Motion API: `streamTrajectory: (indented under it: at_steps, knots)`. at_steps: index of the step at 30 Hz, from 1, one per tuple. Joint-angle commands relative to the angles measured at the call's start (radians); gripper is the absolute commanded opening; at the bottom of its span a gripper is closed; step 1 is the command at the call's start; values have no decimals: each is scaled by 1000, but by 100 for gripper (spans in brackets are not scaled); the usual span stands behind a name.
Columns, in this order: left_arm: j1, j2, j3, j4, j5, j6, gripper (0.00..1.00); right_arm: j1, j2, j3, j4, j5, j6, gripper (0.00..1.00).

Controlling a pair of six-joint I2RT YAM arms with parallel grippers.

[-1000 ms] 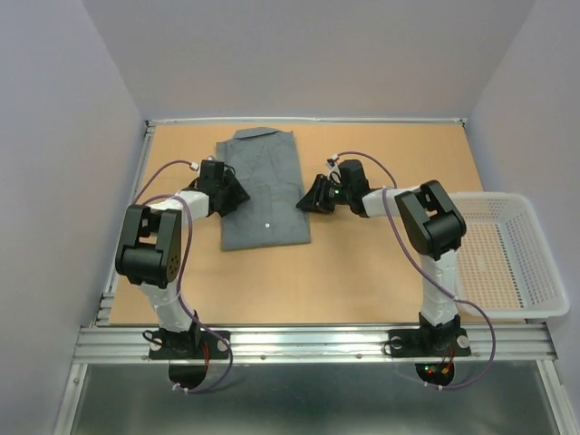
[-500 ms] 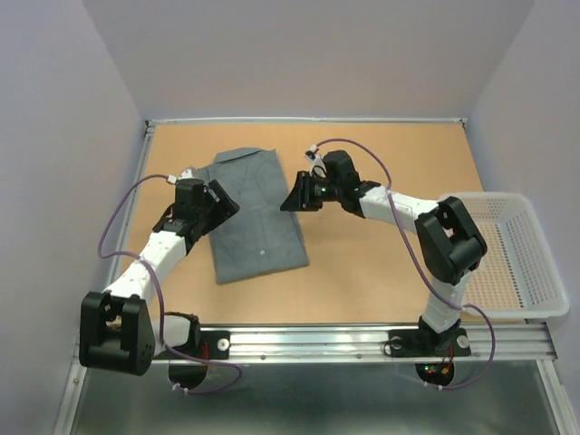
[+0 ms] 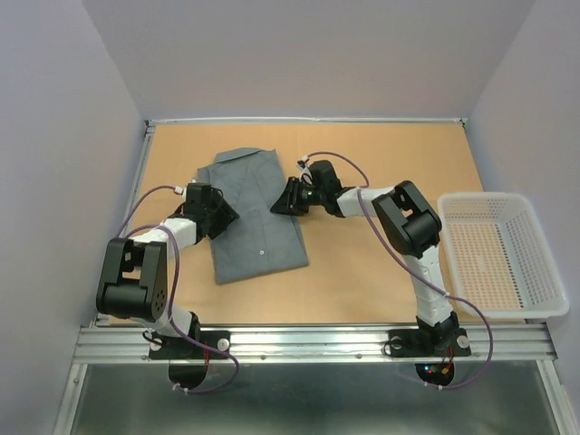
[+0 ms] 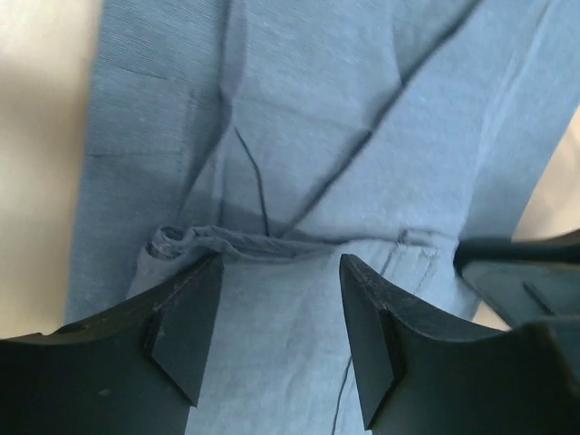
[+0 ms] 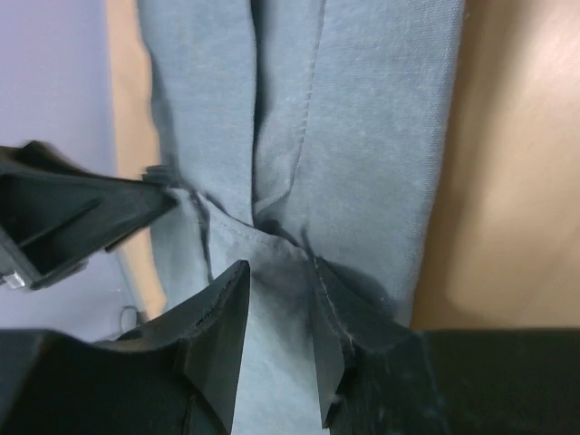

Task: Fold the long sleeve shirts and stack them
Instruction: Fold the shirt

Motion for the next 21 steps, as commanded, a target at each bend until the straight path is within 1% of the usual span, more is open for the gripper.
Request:
streamTrajectory:
  at_steps: [1,4,5,6,7,11,12,14,18,21]
  knots:
    - [43,42,-29,51,-38,-15,66,-6,-19,-73,118,51,12,39]
    - [63,39,-27,48,-27,-15,66,-35,-61,-122,95,85,-12,39]
    - [63,30,-23,44,-24,-8,66,-40,-79,-122,64,99,-29,39]
    - [63,-1,-15,34,-19,3,67,-40,-97,-103,23,114,-91,39]
    - [63,-19,-1,13,-9,23,68,-37,-143,-96,-27,108,-116,39]
    - [60,-148,2,-54,-7,31,70,-22,-229,-122,-72,39,-147,40]
    - [60,-197,-7,-58,-1,26,70,-3,-263,-131,-78,21,-150,39]
    - [55,-234,-41,-62,19,14,70,21,-282,-156,-86,-37,-149,40]
    - [50,-248,-89,-55,42,-12,70,90,-292,-199,-94,-85,-158,40]
    - [50,-219,-82,-52,62,21,70,96,-299,-245,-94,-59,-176,39]
